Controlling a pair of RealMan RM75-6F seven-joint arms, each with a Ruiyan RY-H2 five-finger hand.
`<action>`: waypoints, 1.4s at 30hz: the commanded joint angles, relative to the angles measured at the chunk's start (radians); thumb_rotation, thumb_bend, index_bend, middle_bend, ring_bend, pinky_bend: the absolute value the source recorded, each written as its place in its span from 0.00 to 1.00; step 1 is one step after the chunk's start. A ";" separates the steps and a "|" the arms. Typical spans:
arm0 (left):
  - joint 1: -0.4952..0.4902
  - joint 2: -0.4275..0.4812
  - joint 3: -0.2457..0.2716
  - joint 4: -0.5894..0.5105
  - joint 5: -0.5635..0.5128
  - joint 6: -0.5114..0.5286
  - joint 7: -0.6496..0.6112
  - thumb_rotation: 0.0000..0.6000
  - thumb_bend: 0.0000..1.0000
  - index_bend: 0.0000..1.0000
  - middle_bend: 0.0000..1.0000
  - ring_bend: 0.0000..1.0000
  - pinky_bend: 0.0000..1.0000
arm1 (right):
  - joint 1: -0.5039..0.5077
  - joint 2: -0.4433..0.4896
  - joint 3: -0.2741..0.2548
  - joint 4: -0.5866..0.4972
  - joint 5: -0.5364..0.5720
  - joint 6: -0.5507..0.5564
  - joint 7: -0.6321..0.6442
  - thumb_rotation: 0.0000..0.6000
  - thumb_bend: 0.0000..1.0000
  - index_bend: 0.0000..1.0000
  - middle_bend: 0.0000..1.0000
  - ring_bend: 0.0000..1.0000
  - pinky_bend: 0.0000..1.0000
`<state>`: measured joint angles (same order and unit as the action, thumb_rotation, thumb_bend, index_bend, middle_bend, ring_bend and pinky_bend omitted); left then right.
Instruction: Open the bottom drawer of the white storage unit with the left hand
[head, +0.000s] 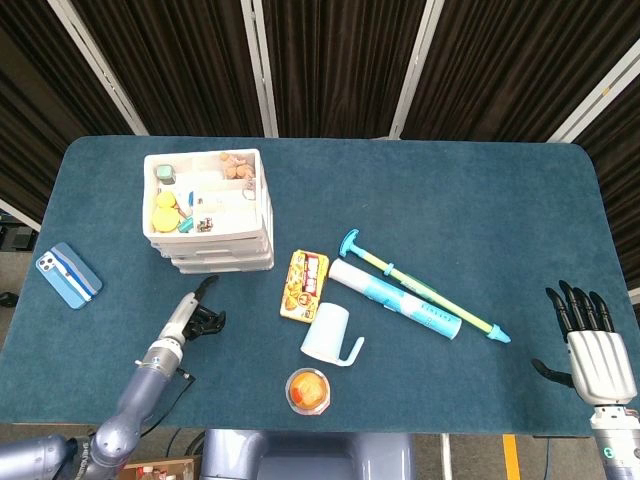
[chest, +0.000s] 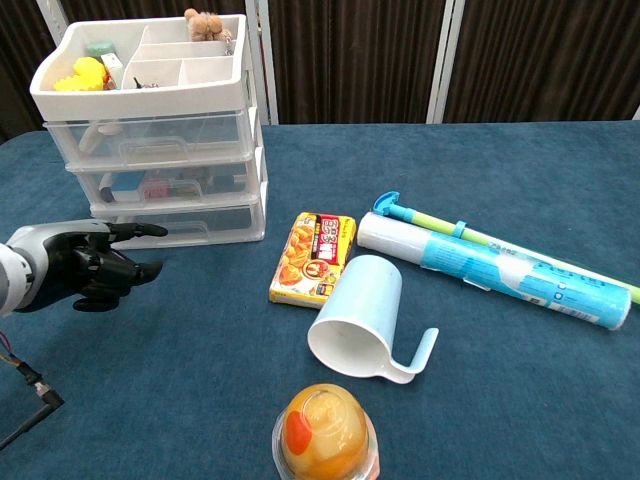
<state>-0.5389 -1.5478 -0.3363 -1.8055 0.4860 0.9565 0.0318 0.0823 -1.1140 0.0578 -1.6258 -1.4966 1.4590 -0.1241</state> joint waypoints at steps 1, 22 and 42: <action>-0.016 -0.037 -0.015 0.036 -0.006 -0.008 -0.030 1.00 0.55 0.04 0.98 0.96 0.95 | 0.001 0.002 0.000 -0.002 0.002 -0.004 0.008 1.00 0.14 0.00 0.00 0.00 0.00; -0.052 -0.169 -0.041 0.199 -0.010 0.008 -0.088 1.00 0.55 0.04 0.98 0.96 0.95 | 0.005 0.019 -0.004 -0.031 0.018 -0.029 0.068 1.00 0.14 0.00 0.00 0.00 0.00; -0.063 -0.220 -0.083 0.270 -0.019 -0.070 -0.171 1.00 0.55 0.14 0.98 0.96 0.95 | 0.008 0.023 -0.004 -0.037 0.027 -0.039 0.075 1.00 0.14 0.00 0.00 0.00 0.00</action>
<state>-0.6020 -1.7664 -0.4194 -1.5370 0.4657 0.8883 -0.1374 0.0902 -1.0914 0.0542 -1.6628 -1.4696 1.4203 -0.0491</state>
